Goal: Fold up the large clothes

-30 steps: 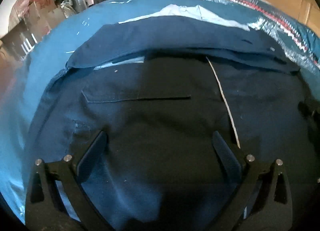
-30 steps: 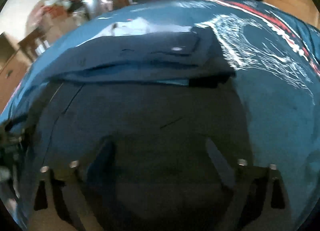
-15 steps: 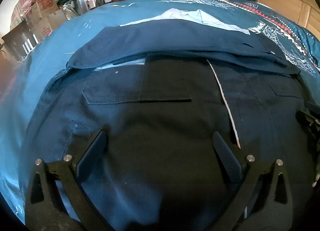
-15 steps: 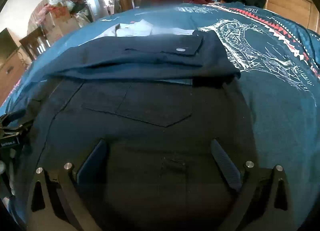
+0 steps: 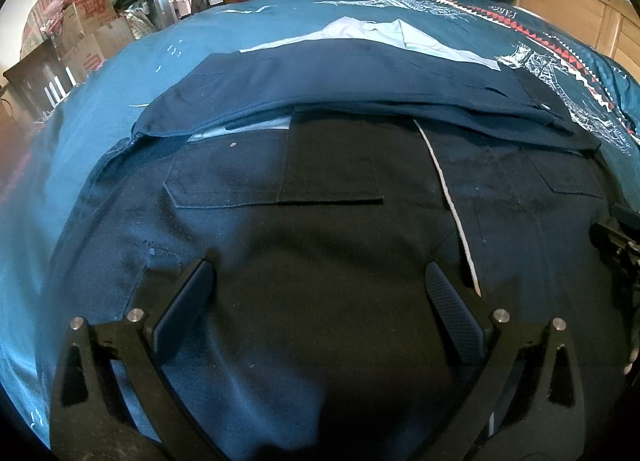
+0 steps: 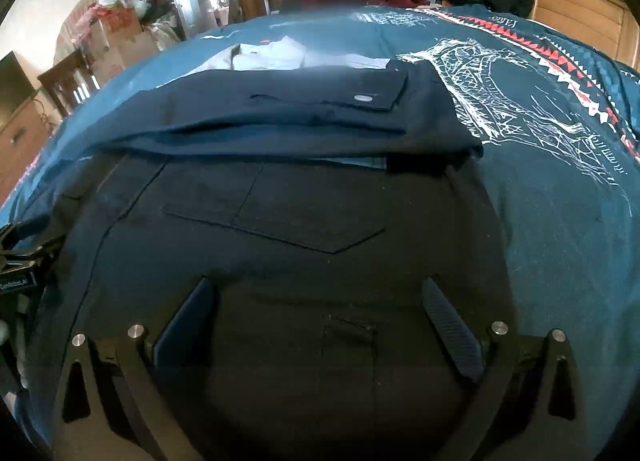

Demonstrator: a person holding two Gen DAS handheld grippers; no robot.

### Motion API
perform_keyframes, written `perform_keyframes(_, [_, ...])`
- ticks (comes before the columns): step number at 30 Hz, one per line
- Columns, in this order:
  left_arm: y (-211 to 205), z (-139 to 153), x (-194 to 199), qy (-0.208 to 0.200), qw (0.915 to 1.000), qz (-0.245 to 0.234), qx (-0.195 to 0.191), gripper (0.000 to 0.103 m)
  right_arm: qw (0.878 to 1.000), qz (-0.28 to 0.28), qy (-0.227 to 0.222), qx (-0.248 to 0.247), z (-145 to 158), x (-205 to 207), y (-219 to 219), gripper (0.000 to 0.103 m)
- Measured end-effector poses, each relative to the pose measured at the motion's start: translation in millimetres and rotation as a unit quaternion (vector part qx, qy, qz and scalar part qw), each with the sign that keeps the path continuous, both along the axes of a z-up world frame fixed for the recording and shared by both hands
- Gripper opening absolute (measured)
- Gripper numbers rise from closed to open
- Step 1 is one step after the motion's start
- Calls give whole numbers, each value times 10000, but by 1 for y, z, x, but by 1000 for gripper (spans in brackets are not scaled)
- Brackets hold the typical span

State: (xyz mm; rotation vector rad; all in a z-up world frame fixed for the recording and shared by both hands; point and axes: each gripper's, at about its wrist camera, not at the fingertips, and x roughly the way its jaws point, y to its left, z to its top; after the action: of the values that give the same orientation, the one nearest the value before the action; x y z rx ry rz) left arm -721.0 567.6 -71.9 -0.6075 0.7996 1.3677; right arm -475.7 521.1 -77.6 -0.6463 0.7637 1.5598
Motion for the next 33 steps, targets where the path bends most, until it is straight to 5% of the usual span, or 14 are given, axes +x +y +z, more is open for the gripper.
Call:
perform_keyframes(6, [6, 1, 1, 2, 9999, -25, -142, 103, 9998, 68, -97, -181, 2, -3, 6, 103])
perform_keyframes(10, [6, 14, -12, -462, 9979, -161, -426, 103, 9982, 263, -20, -536, 14, -1, 8, 102])
perform_keyframes(12, [-3, 32, -30, -780, 9957, -119, -490, 102, 9964, 466, 221, -669, 31, 8, -1, 90])
perform_keyframes(15, [-34, 68, -78, -1125, 9935, 88, -154, 102, 9916, 645, 862, -721, 65, 40, -34, 90])
perform_keyframes(18, [-71, 89, -153, -1819, 9812, 641, 100, 102, 9825, 642, 1449, -980, 79, 84, -79, 90])
perform_keyframes(22, [-127, 75, -240, -2757, 9535, 1219, -26, 102, 9733, 438, 1538, -1648, 57, 121, -129, 85])
perform_keyframes(25, [-151, 48, -253, -3045, 9442, 1137, -535, 102, 9629, 372, 1720, -2044, 34, 129, -151, 83])
perform_keyframes(30, [-168, 29, -239, -3181, 9390, 854, -988, 101, 9509, 521, 2162, -2150, 18, 113, -160, 77])
perform_keyframes(33, [-168, 32, -232, -3141, 9417, 626, -1026, 101, 9541, 729, 1707, -2351, 4, 89, -162, 77])
